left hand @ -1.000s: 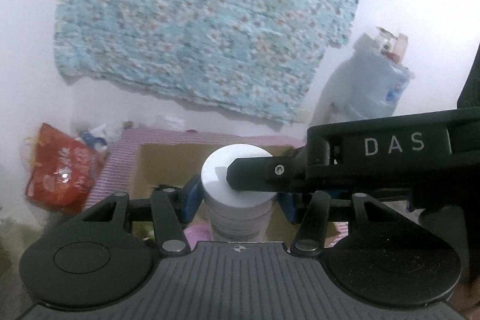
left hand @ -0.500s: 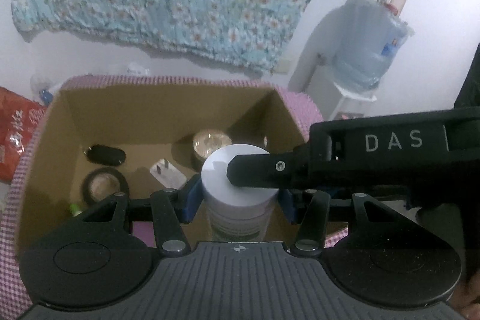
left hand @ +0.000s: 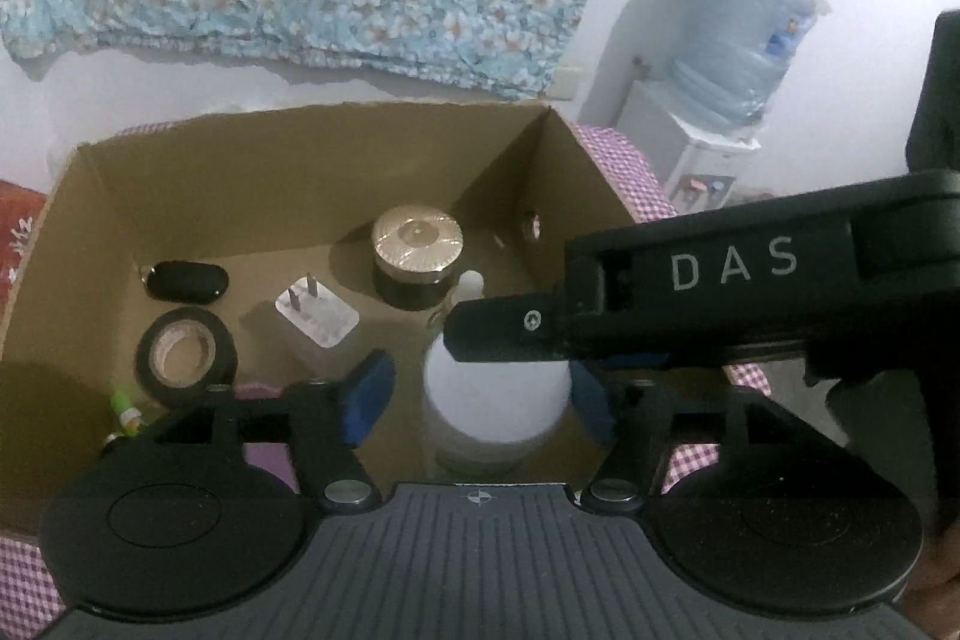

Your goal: Organize rigid objects

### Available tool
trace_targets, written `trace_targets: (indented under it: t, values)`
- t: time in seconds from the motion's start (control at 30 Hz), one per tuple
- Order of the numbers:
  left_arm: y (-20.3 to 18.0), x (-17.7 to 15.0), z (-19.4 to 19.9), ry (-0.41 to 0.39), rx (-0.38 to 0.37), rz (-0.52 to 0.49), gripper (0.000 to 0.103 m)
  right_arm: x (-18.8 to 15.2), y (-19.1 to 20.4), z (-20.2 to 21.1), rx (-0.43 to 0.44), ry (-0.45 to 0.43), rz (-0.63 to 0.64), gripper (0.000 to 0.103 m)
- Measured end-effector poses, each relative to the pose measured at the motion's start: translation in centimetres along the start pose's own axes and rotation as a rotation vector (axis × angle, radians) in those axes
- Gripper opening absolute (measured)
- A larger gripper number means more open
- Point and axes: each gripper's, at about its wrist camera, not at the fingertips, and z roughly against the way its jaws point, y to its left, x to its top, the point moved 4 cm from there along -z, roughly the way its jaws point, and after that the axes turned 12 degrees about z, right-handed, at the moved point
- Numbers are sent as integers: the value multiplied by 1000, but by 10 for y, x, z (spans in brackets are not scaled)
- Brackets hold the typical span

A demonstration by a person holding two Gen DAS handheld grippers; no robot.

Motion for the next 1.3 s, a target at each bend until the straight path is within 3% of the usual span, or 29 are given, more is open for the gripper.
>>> trace_targets:
  t: [0.1, 0.3, 0.43, 0.53, 0.6, 0.67, 0.83, 1.0, 1.17, 1.3]
  values:
    - [-3, 0, 5, -11, 4, -5, 72, 2, 3, 12, -28, -33, 27, 61]
    - [-3, 0, 27, -43, 36, -7, 85, 1, 8, 47, -36, -129, 19, 61]
    - [-2, -1, 54, -83, 48, -6, 95, -8, 20, 89, -77, -243, 22, 65]
    - [5, -3, 75, -112, 71, 12, 100, -22, 32, 118, -158, -330, 54, 80]
    - [13, -5, 89, -129, 102, 24, 103, -34, 38, 132, -238, -367, 91, 98]
    - [23, -7, 99, -142, 155, 37, 103, -46, 45, 140, -312, -391, 126, 103]
    - [43, -12, 114, -186, 255, 56, 103, -68, 63, 127, -397, -344, 155, 103]
    - [57, -13, 117, -179, 287, 109, 103, -73, 79, 109, -441, -310, 181, 103]
    - [63, -16, 118, -226, 351, 91, 103, -74, 88, 97, -456, -281, 204, 103]
    - [66, -16, 115, -212, 343, 85, 103, -75, 91, 86, -465, -249, 217, 103]
